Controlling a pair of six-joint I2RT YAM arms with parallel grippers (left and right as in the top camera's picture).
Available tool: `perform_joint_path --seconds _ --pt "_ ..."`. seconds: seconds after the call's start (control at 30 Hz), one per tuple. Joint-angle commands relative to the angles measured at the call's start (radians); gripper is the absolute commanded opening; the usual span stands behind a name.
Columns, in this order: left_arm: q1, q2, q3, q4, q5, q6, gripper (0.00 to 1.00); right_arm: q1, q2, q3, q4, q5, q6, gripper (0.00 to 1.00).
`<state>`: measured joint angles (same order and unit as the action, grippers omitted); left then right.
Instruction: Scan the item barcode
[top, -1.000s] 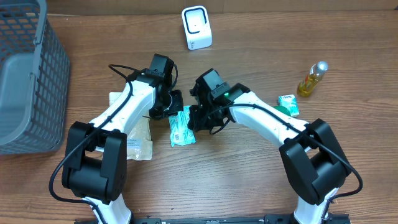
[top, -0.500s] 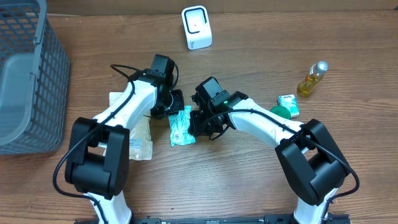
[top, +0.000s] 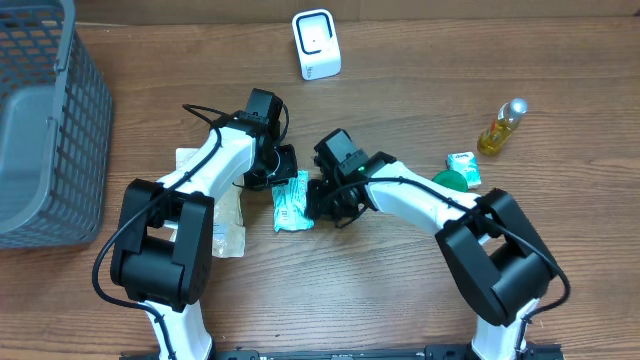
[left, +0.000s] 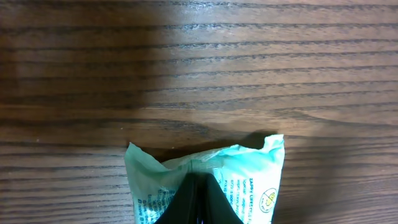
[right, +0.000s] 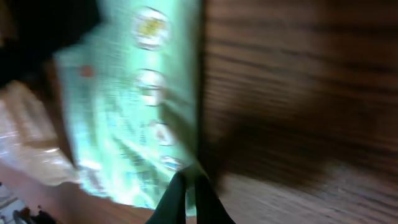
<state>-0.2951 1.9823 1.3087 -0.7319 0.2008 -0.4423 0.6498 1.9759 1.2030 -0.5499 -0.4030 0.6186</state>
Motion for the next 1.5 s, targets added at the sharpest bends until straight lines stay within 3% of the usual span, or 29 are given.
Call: perform_joint_path --seconds 0.0,0.23,0.47,0.57,0.73,0.8,1.0,1.1,1.47 --pt "-0.006 0.062 -0.018 0.003 -0.036 0.001 0.04 0.009 0.039 -0.019 -0.009 0.02 0.048 0.04" --pt "-0.004 0.061 -0.013 0.003 -0.02 0.001 0.04 0.009 0.039 -0.019 -0.016 0.02 0.048 0.04" --pt "0.058 0.05 0.163 -0.106 0.187 0.051 0.04 0.009 0.039 -0.019 -0.017 0.019 0.047 0.04" --pt "0.076 0.05 0.229 -0.18 0.218 0.046 0.04 0.009 0.039 -0.019 -0.02 0.02 0.047 0.14" --pt "0.104 0.05 0.263 -0.32 0.238 0.054 0.04 0.009 0.039 -0.016 -0.022 0.0 0.045 0.16" --pt "0.113 0.05 0.263 -0.361 0.237 0.09 0.04 0.006 0.039 -0.005 -0.024 -0.012 0.033 0.25" --pt "0.151 0.05 0.263 -0.464 0.236 0.192 0.04 -0.024 0.019 0.096 -0.063 -0.15 -0.111 0.32" --pt "0.151 0.051 0.262 -0.489 0.234 0.23 0.04 -0.043 0.014 0.123 -0.04 -0.135 -0.123 0.31" --pt "0.127 0.053 0.146 -0.437 0.224 0.225 0.04 -0.088 0.023 0.124 0.106 -0.08 -0.122 0.13"
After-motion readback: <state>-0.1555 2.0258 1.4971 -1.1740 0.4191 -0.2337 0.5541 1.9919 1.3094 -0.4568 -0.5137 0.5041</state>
